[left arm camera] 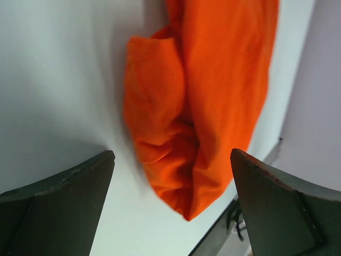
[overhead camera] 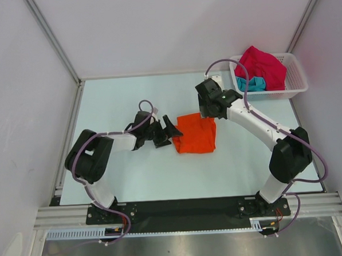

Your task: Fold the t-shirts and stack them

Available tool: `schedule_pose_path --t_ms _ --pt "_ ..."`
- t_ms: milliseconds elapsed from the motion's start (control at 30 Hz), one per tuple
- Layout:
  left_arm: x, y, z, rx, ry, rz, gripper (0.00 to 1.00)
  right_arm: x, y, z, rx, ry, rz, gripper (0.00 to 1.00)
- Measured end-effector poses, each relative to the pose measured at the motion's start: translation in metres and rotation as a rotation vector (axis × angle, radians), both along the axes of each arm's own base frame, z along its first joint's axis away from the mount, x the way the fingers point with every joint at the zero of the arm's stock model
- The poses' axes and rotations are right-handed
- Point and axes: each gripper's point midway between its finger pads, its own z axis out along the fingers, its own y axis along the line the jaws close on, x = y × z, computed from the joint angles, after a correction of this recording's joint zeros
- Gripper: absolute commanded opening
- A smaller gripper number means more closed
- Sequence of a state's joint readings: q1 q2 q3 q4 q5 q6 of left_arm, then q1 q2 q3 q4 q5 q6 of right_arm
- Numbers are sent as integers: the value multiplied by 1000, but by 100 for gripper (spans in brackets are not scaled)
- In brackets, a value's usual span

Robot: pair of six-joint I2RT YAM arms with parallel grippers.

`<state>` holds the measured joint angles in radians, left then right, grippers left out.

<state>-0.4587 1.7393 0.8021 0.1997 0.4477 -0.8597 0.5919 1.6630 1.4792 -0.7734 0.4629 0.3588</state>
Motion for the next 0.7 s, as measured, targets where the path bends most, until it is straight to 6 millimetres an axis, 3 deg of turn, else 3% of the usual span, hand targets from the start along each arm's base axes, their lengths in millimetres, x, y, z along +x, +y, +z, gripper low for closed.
schedule_pose_path --t_ms 167,400,500,567,600,633,700 --pt "1 -22 1 -138 -21 -37 99 -3 -3 0 -7 7 -8 70" --pt "-2 -39 2 -254 -17 -71 100 -5 -6 0 -21 10 -15 70" --pt "-1 -46 2 -279 -13 -80 91 -6 -7 1 -27 13 -14 70" --pt "-2 -52 1 -292 -8 -85 66 -6 -7 3 -28 12 -16 70" --pt "-4 -54 -1 -295 -4 -88 47 -5 -6 5 -28 9 -16 70" --pt "-6 -56 -5 -294 9 -88 8 -5 -6 7 -27 7 -15 70" --pt "-12 -57 -21 -276 57 -83 3 -6 -4 9 -24 6 -14 70"
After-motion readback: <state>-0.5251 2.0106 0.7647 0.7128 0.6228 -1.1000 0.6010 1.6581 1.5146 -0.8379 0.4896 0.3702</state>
